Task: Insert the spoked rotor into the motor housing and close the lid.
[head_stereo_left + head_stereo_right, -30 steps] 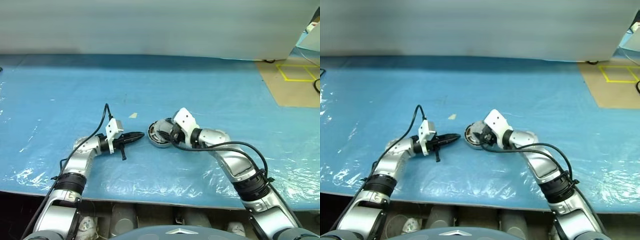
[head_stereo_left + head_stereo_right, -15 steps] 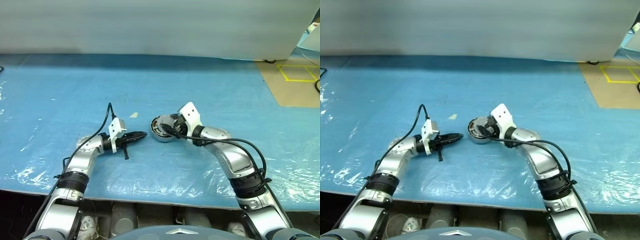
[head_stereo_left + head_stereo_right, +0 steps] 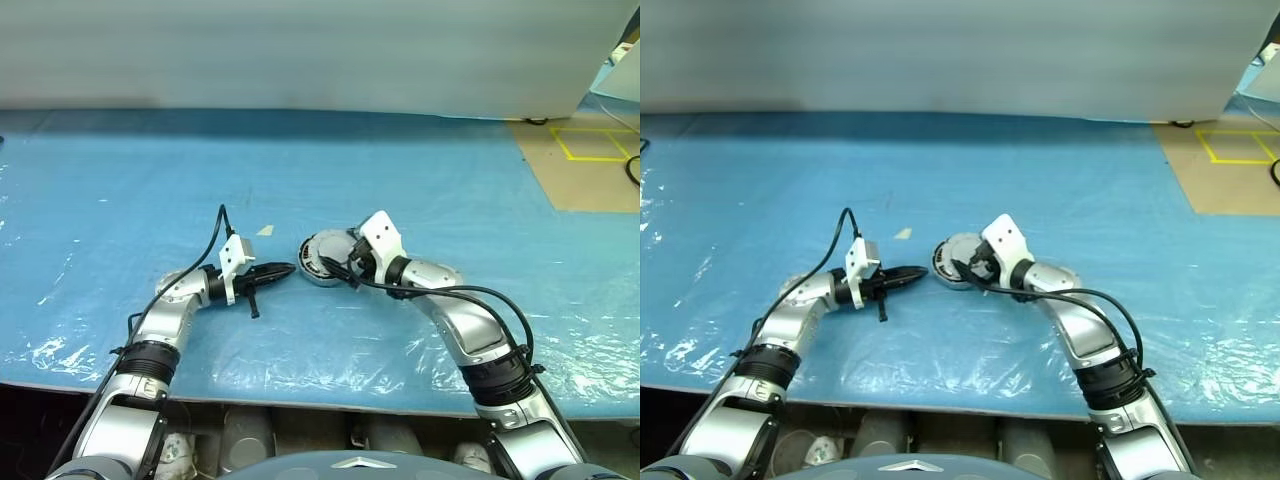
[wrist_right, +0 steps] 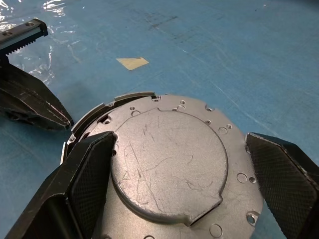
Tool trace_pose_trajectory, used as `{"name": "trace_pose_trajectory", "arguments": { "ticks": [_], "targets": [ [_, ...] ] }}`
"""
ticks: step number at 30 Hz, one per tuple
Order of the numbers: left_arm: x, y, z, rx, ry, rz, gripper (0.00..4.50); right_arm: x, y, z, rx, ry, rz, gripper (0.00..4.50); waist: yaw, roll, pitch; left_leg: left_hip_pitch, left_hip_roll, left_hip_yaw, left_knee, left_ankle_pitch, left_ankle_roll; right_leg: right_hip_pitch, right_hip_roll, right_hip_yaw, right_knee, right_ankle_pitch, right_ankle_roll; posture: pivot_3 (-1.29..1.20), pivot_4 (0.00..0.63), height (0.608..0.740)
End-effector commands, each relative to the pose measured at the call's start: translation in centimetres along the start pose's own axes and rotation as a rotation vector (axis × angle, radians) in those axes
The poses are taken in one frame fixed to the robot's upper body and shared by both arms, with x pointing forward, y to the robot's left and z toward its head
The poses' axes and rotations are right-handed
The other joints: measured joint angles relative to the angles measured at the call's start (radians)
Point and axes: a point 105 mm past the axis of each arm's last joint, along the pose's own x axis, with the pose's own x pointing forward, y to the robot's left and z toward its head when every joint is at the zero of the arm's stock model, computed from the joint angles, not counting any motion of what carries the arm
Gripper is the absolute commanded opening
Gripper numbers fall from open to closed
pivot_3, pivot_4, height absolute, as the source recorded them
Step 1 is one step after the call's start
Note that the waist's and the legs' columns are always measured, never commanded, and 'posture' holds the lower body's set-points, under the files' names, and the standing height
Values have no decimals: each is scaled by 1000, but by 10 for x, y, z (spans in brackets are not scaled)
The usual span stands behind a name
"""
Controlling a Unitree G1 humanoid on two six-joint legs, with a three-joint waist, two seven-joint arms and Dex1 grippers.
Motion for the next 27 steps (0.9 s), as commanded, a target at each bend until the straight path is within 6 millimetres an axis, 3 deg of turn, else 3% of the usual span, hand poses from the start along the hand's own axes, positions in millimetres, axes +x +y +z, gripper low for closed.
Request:
{"name": "trace_pose_trajectory", "arguments": {
  "ticks": [1,6,17,23,27],
  "targets": [
    [1,3,6,26,-7,3,0,-1,2,2,-5,-3,11,4488,0,0,0,0,0,0,0,0,0,0,0,0,0,0,0,0,150,740],
    [1,4,4,27,-2,8,0,2,5,-5,-9,30,24,2976,0,0,0,0,0,0,0,0,0,0,0,0,0,0,0,0,150,740],
    [2,4,4,30,2,16,0,1,0,-4,-156,92,37,2980,0,0,0,1,0,0,1,0,0,1,0,0,0,0,0,0,150,740],
    [3,4,3,28,4,14,0,-9,11,-1,-124,73,186,2980,3,0,0,1,0,0,1,0,0,1,0,1,0,0,0,0,150,740],
    [5,3,3,27,6,10,0,-9,5,6,-64,43,175,2980,1,0,0,0,0,0,-2,0,0,0,0,0,0,0,0,0,150,740]
  ]
}}
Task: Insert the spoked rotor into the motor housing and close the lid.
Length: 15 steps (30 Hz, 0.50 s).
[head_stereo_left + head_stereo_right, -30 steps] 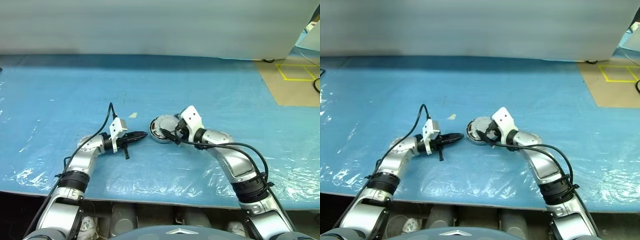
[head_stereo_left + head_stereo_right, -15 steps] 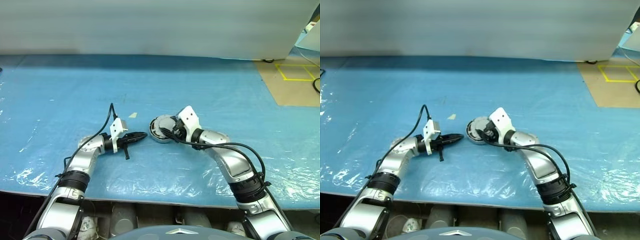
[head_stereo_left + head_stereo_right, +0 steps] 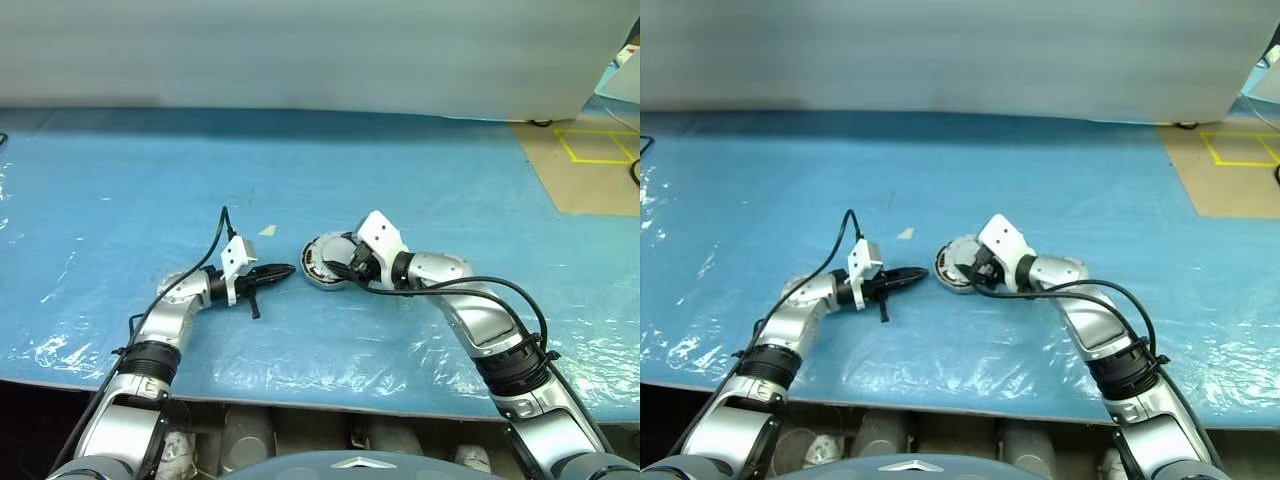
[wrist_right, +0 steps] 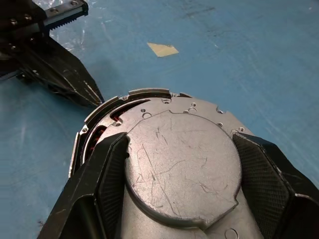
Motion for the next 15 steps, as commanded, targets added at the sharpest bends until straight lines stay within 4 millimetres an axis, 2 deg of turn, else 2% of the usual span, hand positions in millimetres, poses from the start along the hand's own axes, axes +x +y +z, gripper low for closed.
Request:
{"name": "trace_pose_trajectory", "arguments": {
  "ticks": [1,5,12,15],
  "targets": [
    [3,3,8,28,-17,-2,0,0,-5,0,12,2,-20,2980,-1,0,0,0,0,0,0,0,0,0,0,0,0,0,0,0,150,740],
    [2,2,8,27,-18,-1,0,4,-24,2,86,4,-150,2980,-2,0,0,0,0,0,0,0,0,-1,0,0,1,0,0,0,150,740],
    [1,3,11,30,-35,11,0,11,-24,-7,120,65,-240,2980,-1,0,0,0,0,0,4,0,0,0,0,1,2,0,0,0,150,740],
    [0,7,17,38,-59,24,0,12,-22,-4,81,56,-251,2980,-1,0,0,1,0,0,4,0,0,1,0,1,3,0,0,0,150,740]
  ]
}}
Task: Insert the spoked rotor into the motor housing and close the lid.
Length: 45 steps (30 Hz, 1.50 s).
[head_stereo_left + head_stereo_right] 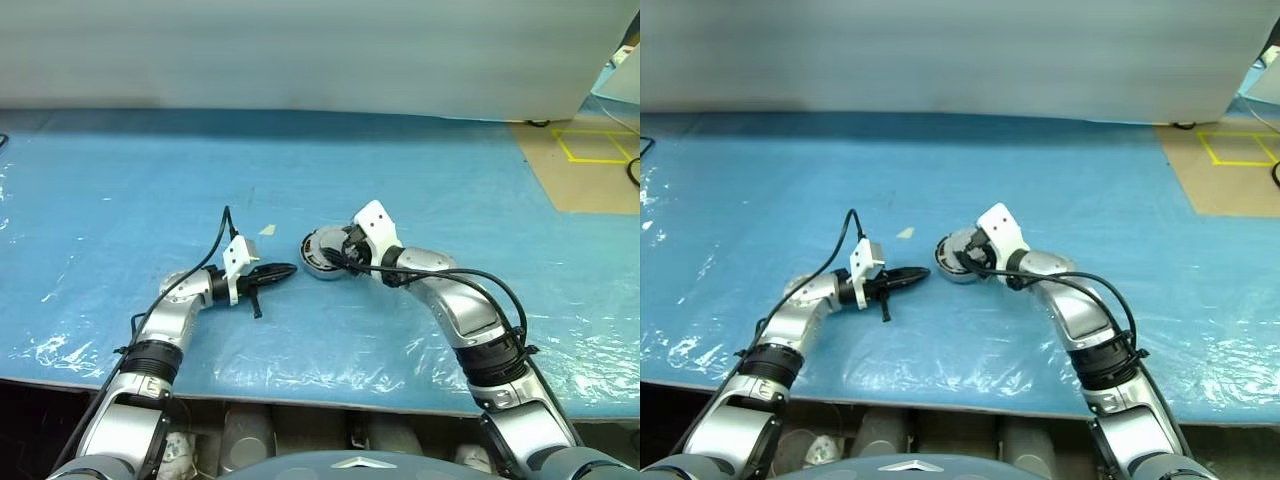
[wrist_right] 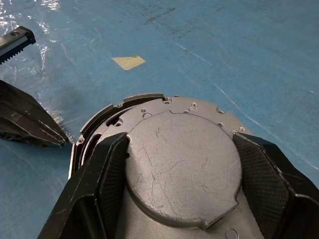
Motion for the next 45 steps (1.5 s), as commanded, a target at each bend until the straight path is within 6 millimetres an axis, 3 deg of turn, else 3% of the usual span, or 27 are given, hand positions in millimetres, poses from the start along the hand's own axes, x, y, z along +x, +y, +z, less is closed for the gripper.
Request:
{"name": "trace_pose_trajectory", "arguments": {
  "ticks": [1,7,13,17,21,30,36,45],
  "targets": [
    [-2,6,16,38,-53,21,0,-2,-4,-4,-54,8,-43,2980,0,0,0,0,0,0,0,0,0,0,0,0,0,0,0,0,150,740],
    [-3,8,15,40,-49,22,0,-9,14,2,-67,-78,115,2980,0,0,0,-1,0,0,0,0,0,-1,0,0,0,0,0,0,150,740],
    [-1,8,14,37,-44,21,0,-16,8,4,-81,-86,194,2980,0,0,0,-4,0,0,-2,0,0,-4,0,-1,0,2,4,0,150,740],
    [-1,8,14,36,-44,22,0,-12,-19,10,-82,-78,70,2980,-1,0,0,-4,0,0,-2,0,0,-4,0,-1,0,2,3,0,150,740],
    [-2,7,11,31,-40,24,0,-23,-10,6,-131,-89,193,2980,4,0,0,-5,0,0,0,0,0,-4,0,-1,0,0,0,0,150,740],
    [1,6,12,31,-39,13,0,-39,-22,-4,-167,-45,300,2980,2,0,0,-6,0,0,0,0,1,-4,0,-1,1,0,0,0,150,740],
    [1,7,11,30,-35,16,0,-24,-59,3,-124,-27,59,2980,-1,0,0,-5,0,0,2,0,1,-4,0,-1,2,0,0,0,150,740],
    [-1,5,8,24,-25,18,0,-2,-47,-11,40,2,-184,2980,0,0,0,-4,1,0,4,0,0,-4,0,0,4,-1,-1,0,150,740]
  ]
}}
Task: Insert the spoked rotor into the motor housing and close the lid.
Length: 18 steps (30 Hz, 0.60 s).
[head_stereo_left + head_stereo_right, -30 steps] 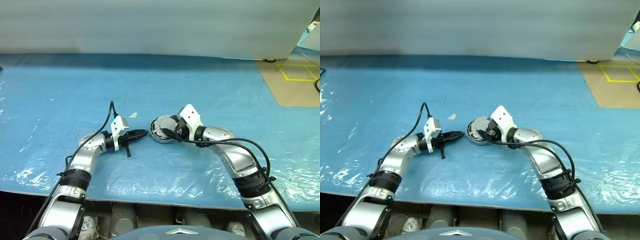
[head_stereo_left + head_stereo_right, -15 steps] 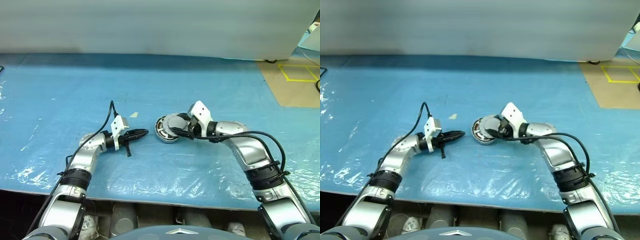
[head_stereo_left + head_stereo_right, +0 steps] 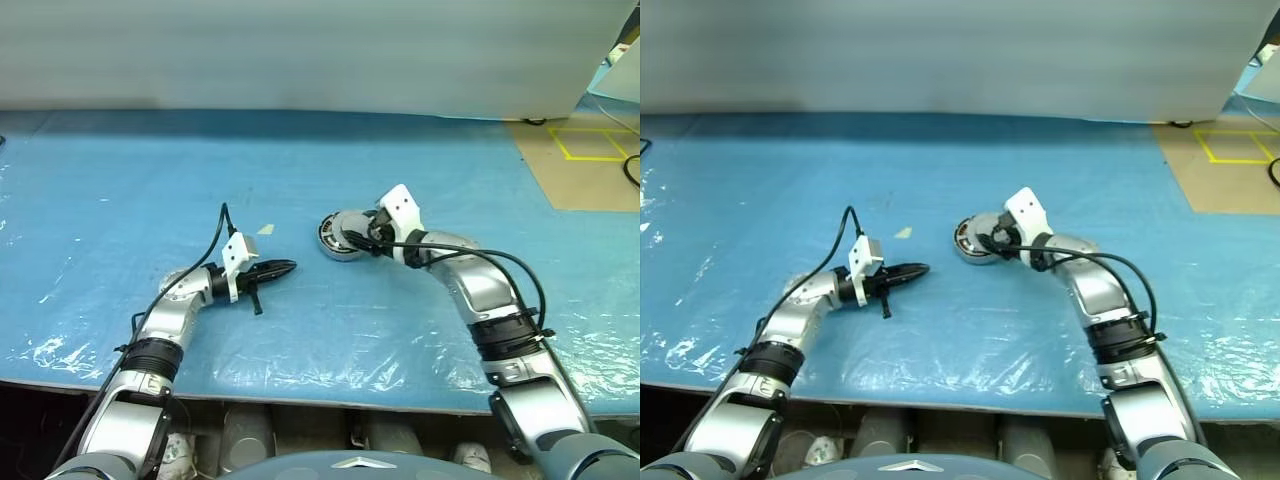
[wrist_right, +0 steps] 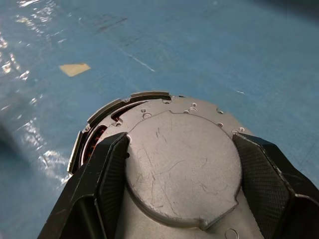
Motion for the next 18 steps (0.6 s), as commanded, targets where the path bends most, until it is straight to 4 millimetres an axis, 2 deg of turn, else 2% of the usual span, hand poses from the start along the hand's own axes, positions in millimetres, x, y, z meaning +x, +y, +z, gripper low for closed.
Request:
{"name": "trace_pose_trajectory", "arguments": {
  "ticks": [1,4,8,12,18],
  "targets": [
    [-2,1,6,27,-16,4,0,-1,-2,-10,40,35,-119,2980,0,0,0,0,0,0,0,0,0,0,0,0,0,0,0,0,150,740],
    [0,1,6,26,-15,0,0,1,-1,-13,115,37,-195,2980,-1,0,0,0,0,0,-1,0,0,0,0,0,-1,0,0,0,150,740],
    [1,1,5,25,-12,-7,0,4,-6,-16,132,78,-314,2980,-1,0,0,2,0,0,-2,0,0,1,0,0,-1,0,0,0,150,740],
    [2,1,5,23,-6,-9,0,4,-17,-20,158,124,-419,2980,2,0,0,4,-1,0,-3,0,-1,2,0,1,-1,0,0,0,150,740],
    [1,-1,2,18,1,-9,0,6,-24,-13,206,129,-499,2980,3,0,0,3,-1,0,-3,0,-1,2,-1,1,-2,0,1,0,150,740]
  ]
}}
